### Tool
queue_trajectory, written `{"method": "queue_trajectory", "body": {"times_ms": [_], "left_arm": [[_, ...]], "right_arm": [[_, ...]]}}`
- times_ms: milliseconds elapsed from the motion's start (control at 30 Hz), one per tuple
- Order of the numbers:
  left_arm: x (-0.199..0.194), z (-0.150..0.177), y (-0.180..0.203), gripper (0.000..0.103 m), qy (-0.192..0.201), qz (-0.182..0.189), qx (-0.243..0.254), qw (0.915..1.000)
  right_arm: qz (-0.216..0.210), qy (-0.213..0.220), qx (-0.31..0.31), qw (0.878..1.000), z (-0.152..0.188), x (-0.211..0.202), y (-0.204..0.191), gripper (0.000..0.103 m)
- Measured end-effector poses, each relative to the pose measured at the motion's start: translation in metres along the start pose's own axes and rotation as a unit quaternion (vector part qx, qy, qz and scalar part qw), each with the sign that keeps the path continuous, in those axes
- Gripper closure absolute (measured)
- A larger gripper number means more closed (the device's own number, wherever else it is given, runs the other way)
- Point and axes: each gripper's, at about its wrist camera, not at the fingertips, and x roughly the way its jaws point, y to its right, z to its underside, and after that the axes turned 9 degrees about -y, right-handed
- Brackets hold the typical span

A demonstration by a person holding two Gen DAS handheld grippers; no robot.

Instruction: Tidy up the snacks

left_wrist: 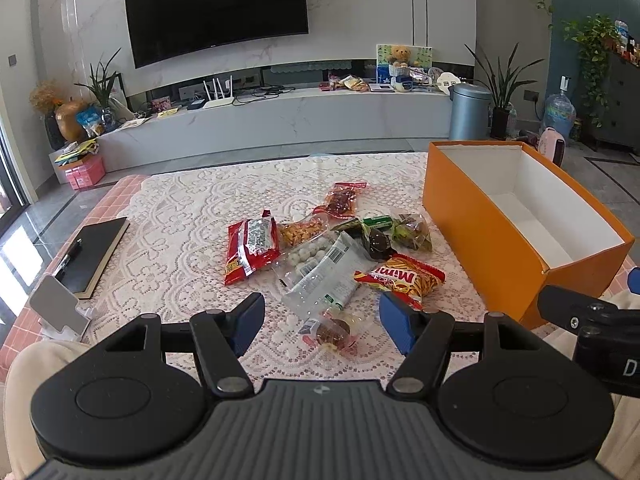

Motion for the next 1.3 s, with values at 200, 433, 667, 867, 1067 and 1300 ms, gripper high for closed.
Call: {"method": "queue_trajectory", "body": {"times_ms": [200,433,667,867,1067,1300], "left_arm": [[-0.0001,-0.0003,0.0008,0.025,-0.001,0.0,0.001,1.0],[0.0,-0.0001,0.0007,0.025,0.0,0.001,0.001,1.0],[0.0,0.0003,0.0009,0.025,-0.003,0.004,-0.001,1.0],[0.0002,0.0006,0.0007,0.025,-0.003,0.004,-0.001,1.0],[0.0003,0.0006,0.0007,0.025,-0.003,0.004,-0.001,1.0],[0.0002,0.0009,0.0008,0.025,-0.003,0.004,-0.001,1.0]], "right_arm": [[0.002,-0.003,0.001,1.0,0.0,0.0013,0.0004,0.003],[0.002,-0.003,0.001,1.0,0.0002,0.0017,0.0007,0.003],[0.002,-0.003,0.001,1.0,0.0009,0.0017,0.0009,0.003],[0.002,-0.003,0.001,1.0,0.0009,0.0018,0.0008,0.003],[0.003,-0.003,0.001,1.0,0.0014,0.0021,0.0006,0.003],[0.003,-0.003,0.0,1.0,0.0017,0.003,0.0,0.003]]}}
